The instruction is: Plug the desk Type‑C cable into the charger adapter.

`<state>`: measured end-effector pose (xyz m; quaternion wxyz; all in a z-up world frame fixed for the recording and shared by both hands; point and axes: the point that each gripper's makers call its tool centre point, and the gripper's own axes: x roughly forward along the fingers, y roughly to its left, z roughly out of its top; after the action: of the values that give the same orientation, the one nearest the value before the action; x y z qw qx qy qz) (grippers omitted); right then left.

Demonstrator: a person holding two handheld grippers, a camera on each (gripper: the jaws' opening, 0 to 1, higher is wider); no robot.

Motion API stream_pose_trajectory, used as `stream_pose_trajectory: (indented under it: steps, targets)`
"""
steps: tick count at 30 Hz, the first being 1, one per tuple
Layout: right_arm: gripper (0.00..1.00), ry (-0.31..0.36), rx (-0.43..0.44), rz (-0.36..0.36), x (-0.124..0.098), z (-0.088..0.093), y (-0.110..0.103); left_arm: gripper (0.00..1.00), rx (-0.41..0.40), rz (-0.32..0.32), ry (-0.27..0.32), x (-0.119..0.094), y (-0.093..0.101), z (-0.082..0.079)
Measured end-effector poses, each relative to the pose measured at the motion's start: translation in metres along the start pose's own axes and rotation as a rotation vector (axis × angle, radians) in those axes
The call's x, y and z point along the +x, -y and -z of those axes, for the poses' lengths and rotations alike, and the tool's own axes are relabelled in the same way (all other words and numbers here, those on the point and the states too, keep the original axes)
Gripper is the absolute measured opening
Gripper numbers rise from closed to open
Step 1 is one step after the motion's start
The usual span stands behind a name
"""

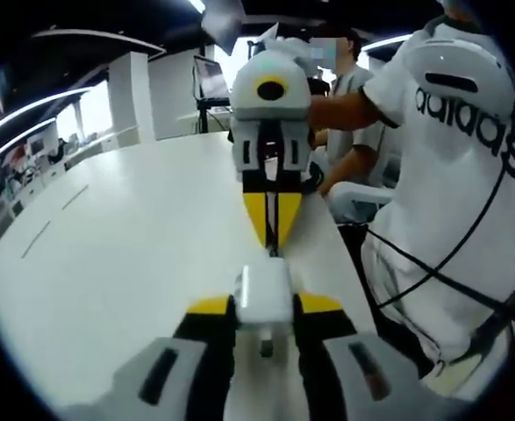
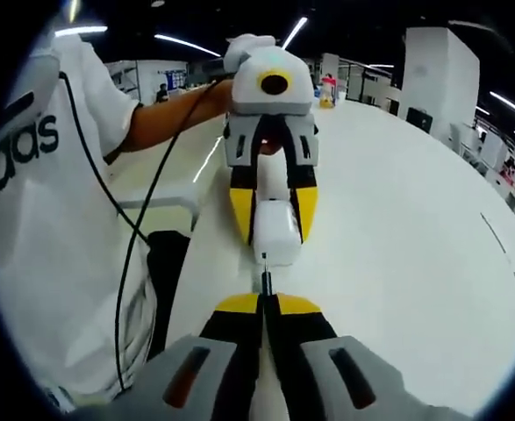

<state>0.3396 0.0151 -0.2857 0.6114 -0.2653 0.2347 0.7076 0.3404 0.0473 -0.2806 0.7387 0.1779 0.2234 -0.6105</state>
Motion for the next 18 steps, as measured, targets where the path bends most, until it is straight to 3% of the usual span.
stream_pose_trajectory:
  steps: [7,18]
  targets:
    - [0.02,0.017,0.014,-0.01,0.0005,-0.0039,0.001,0.25,-0.027,0.008,0.041,0.0002,-0.0008,-0.0007]
    - [0.02,0.002,0.004,-0.001,0.0023,-0.0024,0.0073,0.25,-0.036,0.012,0.043,0.001,-0.0017,-0.0016]
